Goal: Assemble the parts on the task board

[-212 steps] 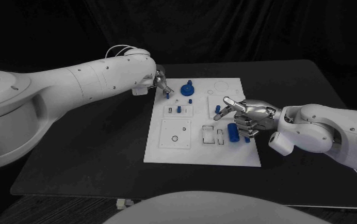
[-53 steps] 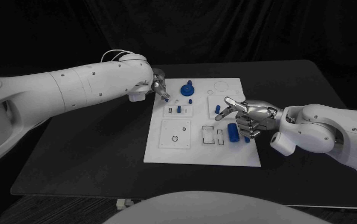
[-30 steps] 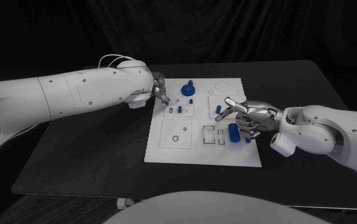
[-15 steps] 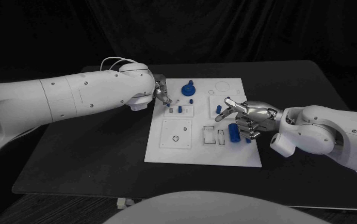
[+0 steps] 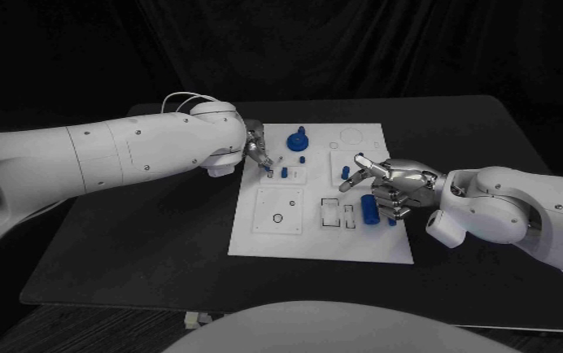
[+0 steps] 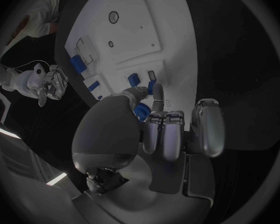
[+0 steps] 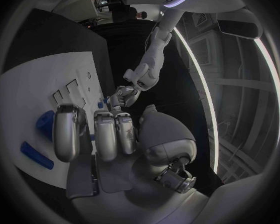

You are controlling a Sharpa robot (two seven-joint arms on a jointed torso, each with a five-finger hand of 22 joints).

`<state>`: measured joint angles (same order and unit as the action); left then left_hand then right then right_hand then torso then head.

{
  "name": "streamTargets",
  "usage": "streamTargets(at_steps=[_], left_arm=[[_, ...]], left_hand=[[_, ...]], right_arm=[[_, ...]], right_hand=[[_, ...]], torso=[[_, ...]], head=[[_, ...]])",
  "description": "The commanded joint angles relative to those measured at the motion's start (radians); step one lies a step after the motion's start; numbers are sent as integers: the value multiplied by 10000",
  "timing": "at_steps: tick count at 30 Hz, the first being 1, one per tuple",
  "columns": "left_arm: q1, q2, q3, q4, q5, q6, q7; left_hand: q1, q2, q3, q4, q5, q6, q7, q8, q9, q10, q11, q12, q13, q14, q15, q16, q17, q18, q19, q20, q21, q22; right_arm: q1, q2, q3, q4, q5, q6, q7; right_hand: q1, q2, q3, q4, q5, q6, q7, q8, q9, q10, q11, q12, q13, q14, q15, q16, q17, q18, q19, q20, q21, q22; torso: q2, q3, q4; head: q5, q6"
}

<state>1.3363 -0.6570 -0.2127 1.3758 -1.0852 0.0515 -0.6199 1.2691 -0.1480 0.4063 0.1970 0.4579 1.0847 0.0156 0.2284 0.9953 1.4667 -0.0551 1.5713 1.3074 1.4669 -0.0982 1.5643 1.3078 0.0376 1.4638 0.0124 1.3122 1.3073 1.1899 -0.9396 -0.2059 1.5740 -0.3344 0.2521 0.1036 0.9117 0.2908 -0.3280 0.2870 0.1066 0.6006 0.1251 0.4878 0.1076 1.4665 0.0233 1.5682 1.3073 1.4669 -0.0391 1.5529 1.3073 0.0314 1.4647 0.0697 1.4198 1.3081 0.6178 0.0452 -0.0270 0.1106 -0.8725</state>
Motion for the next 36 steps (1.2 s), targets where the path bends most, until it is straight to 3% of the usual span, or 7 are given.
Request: streamTargets(at_steps=[1, 27, 36], left_arm=[[-22, 39, 9, 17, 180, 149, 24], [-91, 137, 8, -48, 129, 280, -8], [-205, 143, 7, -61, 37, 330, -70]], left_hand=[[-81, 12, 59, -20, 28, 1, -53, 46, -13, 1041, -49, -5, 2634, 1039, -96, 65, 2630, 125, 400, -75, -52, 1962], [-100, 40, 122, -45, 36, -31, -55, 26, -26, 1041, -51, -5, 2634, 1039, -97, 65, 2630, 154, 358, -76, -218, 1919], [-117, 45, 132, -44, 35, -41, -50, 21, -28, 1041, -47, -5, 2634, 1039, -96, 65, 2630, 160, 349, -76, -255, 1910]], right_arm=[[-26, 3, 4, 5, -10, -14, -129], [-26, -15, 4, 29, -10, 22, -165], [-26, -27, 4, 40, -10, 7, -176]], right_hand=[[-99, -11, 53, -24, 1, -48, 2, 52, -14, 1043, 71, 26, 2635, 858, 63, -41, 2099, 154, -16, 86, -34, 1900], [-75, -13, 75, -42, 22, -44, 8, 63, -24, 1043, 75, 26, 2635, 853, 66, -46, 2087, 158, -26, 89, -48, 1891], [-65, -16, 82, -50, 30, -42, 10, 68, -28, 1043, 77, 26, 2635, 852, 67, -48, 2085, 159, -29, 90, -53, 1888]], torso=[[1, 2, 0], [4, -4, 7], [2, 0, 1]], head=[[12, -1], [-34, -1], [-37, -1]])
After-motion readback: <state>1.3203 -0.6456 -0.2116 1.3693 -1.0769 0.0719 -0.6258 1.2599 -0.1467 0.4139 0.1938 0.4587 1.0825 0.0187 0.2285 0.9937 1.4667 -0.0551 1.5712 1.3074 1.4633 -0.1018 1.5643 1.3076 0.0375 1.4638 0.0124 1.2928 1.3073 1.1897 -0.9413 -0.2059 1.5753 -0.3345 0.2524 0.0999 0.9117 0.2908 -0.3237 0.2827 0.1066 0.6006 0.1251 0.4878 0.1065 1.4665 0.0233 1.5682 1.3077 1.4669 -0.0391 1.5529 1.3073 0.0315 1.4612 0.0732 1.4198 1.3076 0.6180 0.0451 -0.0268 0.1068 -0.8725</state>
